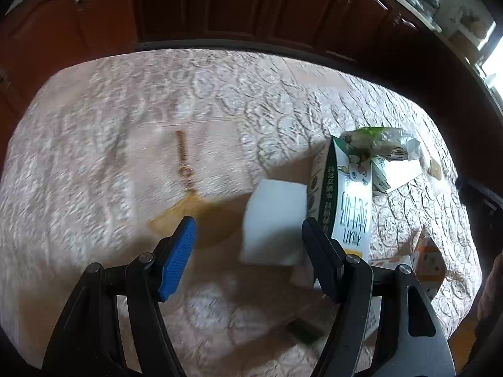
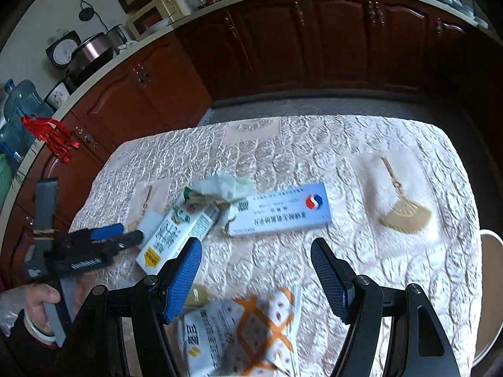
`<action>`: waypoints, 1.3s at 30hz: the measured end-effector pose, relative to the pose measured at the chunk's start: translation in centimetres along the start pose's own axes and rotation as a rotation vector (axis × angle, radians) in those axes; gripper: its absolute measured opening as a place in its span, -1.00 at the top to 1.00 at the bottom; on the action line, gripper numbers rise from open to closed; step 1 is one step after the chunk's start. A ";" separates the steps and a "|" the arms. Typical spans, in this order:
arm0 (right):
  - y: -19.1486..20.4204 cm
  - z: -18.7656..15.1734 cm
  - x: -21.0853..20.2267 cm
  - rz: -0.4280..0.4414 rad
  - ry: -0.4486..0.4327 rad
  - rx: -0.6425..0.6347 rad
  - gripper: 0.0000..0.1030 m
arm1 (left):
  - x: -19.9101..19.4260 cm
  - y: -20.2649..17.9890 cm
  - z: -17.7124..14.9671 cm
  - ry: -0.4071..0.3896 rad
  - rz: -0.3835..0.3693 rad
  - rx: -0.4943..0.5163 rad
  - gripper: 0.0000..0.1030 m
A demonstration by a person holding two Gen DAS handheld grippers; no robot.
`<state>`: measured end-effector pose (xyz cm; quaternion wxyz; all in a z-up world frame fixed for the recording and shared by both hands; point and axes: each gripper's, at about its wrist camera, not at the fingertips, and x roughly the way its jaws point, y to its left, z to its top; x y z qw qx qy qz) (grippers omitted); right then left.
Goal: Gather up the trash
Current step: 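Grasp the white sponge with left tool while right tool grasps green-labelled tissue pack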
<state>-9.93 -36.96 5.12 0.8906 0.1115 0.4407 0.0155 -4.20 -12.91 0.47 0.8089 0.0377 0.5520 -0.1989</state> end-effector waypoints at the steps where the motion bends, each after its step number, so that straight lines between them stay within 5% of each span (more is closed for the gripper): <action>1: 0.2 0.4 0.2 0.004 0.002 -0.002 -0.35 | 0.4 -0.2 0.2 0.005 0.000 0.009 -0.33; 7: 1.5 2.2 2.4 0.044 0.028 -0.010 -0.41 | 2.0 0.0 1.1 0.025 -0.051 -0.004 -0.25; 10: 2.1 3.0 3.9 0.055 0.052 -0.020 -0.41 | 1.8 0.4 1.0 0.027 -0.098 0.006 0.32; 26: 2.5 4.6 8.4 0.072 0.073 -0.179 -0.40 | 0.0 4.1 1.2 -0.028 -0.067 -0.035 0.40; 29: 2.4 5.3 9.6 0.122 0.073 -0.153 0.04 | 0.6 3.9 1.3 -0.024 -0.067 -0.044 0.40; 33: 2.2 5.8 10.5 0.177 0.047 -0.112 0.37 | 0.9 3.7 1.3 -0.029 -0.075 -0.057 0.40; 39: 1.9 6.6 11.3 0.138 0.052 -0.068 0.40 | 1.2 3.7 1.8 -0.036 -0.072 -0.062 0.39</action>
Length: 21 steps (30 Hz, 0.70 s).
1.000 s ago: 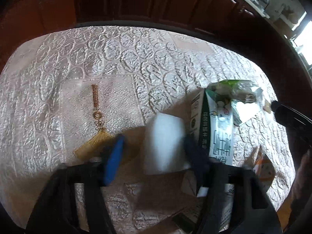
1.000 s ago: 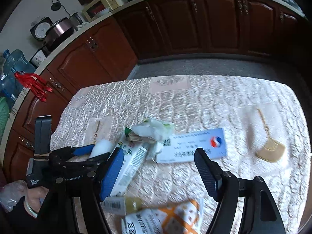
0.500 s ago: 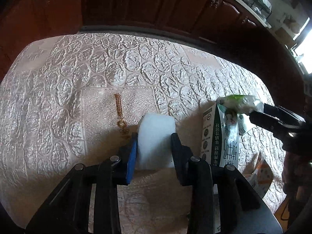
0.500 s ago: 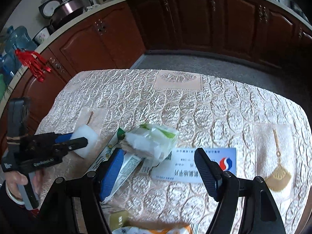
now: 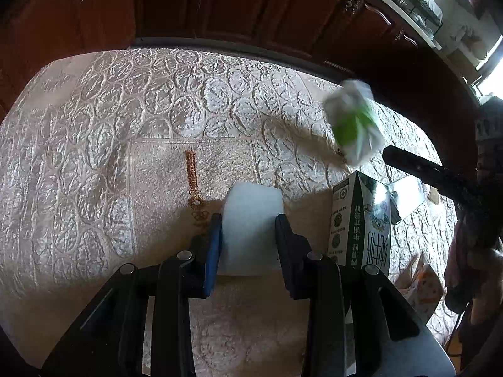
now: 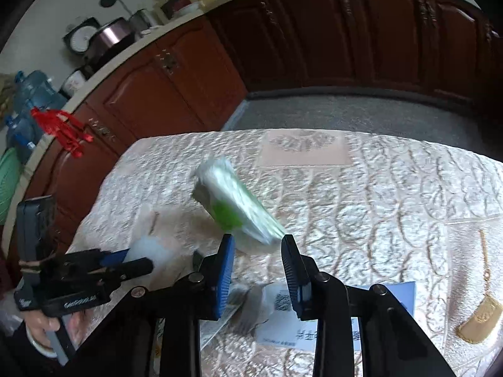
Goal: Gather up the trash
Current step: 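Grasp the white sponge with left tool while right tool grasps green-labelled tissue pack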
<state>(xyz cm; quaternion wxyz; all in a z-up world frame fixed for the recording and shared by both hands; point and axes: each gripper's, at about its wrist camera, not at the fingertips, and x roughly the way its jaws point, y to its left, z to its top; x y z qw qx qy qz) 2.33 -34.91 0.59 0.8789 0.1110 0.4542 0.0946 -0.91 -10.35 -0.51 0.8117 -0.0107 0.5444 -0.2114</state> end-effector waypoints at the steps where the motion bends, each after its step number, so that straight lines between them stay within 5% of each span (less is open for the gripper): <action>1: -0.1 0.3 0.1 0.003 0.007 0.005 0.37 | 0.1 0.0 0.3 -0.002 0.000 0.000 0.38; 3: 0.1 0.7 0.6 -0.011 0.016 0.010 -0.25 | 0.3 -0.1 0.6 -0.006 0.000 -0.005 0.36; 4: 0.3 0.9 0.7 -0.031 0.003 0.003 -0.31 | 0.3 -0.2 0.6 -0.009 -0.001 -0.008 0.34; 15: 2.1 4.5 6.7 -0.138 0.083 -0.103 -0.32 | 2.7 -0.8 2.1 -0.008 0.034 -0.024 0.19; 21: 1.1 4.0 5.7 -0.098 0.054 -0.056 0.26 | 2.4 -0.5 2.0 -0.021 0.029 -0.023 0.30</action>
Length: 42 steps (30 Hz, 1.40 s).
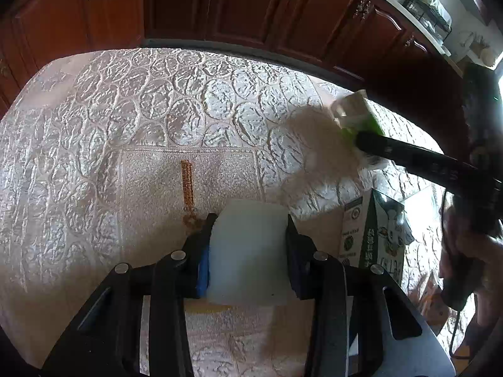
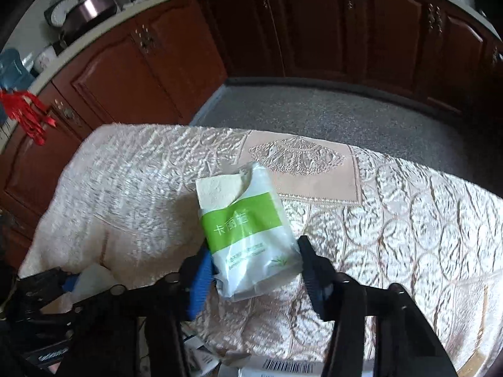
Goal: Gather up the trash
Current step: 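Grasp the white sponge with left tool while right tool grasps green-labelled tissue pack, then carry the sponge and tissue pack over the white bucket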
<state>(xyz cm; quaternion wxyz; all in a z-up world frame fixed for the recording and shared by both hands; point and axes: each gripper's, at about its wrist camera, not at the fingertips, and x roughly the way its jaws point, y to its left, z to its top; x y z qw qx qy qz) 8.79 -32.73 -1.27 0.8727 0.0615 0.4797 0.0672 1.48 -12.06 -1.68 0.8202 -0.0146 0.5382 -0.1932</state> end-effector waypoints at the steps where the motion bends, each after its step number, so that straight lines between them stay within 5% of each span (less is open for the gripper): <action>1: -0.2 -0.2 -0.7 0.005 -0.010 0.004 0.26 | -0.3 -0.1 0.0 -0.002 -0.006 0.002 0.30; 16: -1.4 -8.1 -14.9 0.029 -0.204 0.037 0.27 | -8.9 -6.8 -1.2 -0.123 -0.080 0.120 0.30; 42: -17.7 -26.4 -33.0 -0.265 -0.378 0.393 0.27 | -9.6 -34.3 -7.7 -0.098 -0.260 0.505 0.30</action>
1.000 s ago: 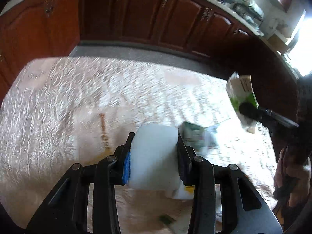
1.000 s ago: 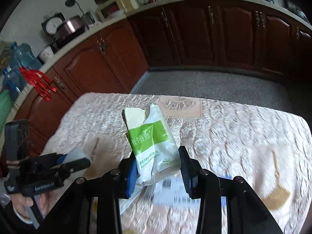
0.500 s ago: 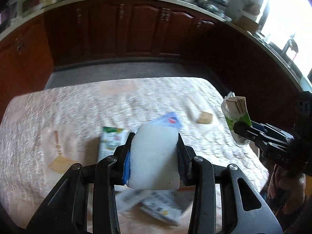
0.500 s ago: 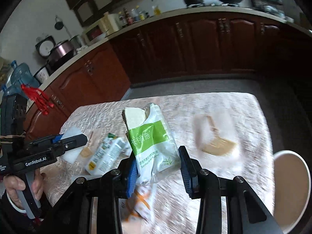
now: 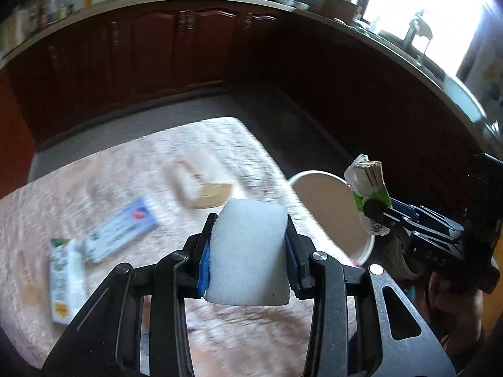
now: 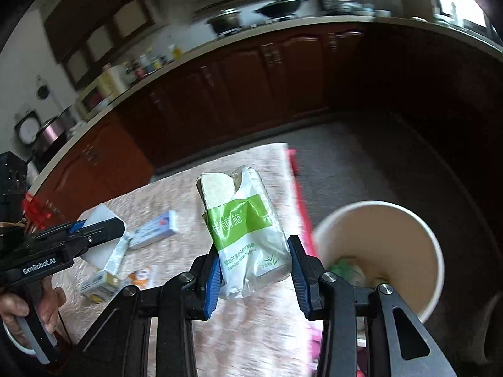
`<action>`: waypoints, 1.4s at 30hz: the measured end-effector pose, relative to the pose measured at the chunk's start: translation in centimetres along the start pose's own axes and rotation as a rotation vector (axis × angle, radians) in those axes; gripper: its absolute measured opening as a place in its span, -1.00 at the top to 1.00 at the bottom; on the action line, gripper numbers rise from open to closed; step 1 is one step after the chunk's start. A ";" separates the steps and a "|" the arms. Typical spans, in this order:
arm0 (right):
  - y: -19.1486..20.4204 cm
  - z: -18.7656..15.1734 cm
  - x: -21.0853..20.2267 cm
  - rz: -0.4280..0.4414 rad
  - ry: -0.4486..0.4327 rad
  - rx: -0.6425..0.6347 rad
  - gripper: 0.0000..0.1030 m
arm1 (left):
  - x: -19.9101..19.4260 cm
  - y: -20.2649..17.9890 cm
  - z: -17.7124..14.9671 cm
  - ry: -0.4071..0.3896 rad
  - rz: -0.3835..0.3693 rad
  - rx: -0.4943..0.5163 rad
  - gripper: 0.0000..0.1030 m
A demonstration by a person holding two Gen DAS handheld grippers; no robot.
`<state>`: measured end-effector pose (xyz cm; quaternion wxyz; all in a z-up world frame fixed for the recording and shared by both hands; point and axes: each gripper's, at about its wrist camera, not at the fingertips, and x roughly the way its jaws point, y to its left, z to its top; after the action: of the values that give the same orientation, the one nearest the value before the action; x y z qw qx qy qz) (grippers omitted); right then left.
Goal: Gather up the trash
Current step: 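Carry the sponge and tissue pack over the white bucket, then open both tools to drop sponge and tissue pack into bucket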
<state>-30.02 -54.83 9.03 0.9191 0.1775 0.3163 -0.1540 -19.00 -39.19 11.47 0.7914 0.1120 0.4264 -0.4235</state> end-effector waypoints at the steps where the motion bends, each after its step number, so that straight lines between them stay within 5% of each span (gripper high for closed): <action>1: -0.8 -0.1 -0.4 -0.013 -0.002 0.012 0.27 | 0.3 -0.7 0.2 0.003 -0.007 0.009 0.30; 15: -9.7 -0.9 -2.6 -0.093 -0.011 0.198 0.27 | 6.3 -7.8 1.8 0.053 -0.038 0.112 0.30; 42: -14.2 -3.1 0.5 -0.155 0.087 0.320 0.26 | 14.1 -10.1 1.1 0.188 -0.145 0.080 0.29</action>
<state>-36.88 -66.26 3.18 0.8500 0.3032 0.3398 -0.2648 -22.14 -54.13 3.17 0.7102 0.1514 0.4885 -0.4838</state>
